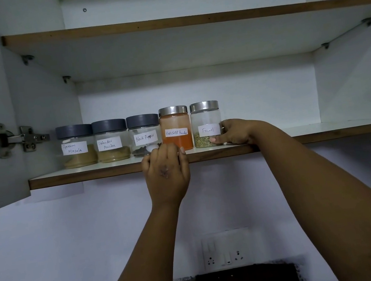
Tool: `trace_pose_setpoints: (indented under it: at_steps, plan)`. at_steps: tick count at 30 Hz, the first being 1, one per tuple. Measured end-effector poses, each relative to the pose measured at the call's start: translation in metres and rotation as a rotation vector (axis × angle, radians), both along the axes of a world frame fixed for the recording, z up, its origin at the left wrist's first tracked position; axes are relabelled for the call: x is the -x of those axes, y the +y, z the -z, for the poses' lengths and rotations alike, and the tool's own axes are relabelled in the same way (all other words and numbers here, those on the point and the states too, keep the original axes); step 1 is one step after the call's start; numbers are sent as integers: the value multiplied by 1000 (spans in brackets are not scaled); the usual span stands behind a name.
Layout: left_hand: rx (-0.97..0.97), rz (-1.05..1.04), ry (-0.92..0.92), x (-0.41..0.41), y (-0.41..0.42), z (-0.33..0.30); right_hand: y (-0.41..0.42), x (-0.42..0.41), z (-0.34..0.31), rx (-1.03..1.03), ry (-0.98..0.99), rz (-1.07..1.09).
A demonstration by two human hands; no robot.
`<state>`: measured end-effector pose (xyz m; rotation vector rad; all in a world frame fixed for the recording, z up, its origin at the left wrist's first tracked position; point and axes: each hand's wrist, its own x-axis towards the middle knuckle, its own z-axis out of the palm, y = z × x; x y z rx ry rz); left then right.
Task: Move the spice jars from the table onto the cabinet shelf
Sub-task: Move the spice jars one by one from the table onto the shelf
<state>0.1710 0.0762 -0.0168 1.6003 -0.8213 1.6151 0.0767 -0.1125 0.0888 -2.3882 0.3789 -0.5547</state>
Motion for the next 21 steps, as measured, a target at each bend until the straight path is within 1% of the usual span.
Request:
trace_pose_setpoints:
  at_steps: [10,21]
  plan:
    - [6,-6,-22,0,0,0,-4,-2,-2,35,23,73]
    - [-1,2,0,2,1,1,-3,-3,-1,30,22,40]
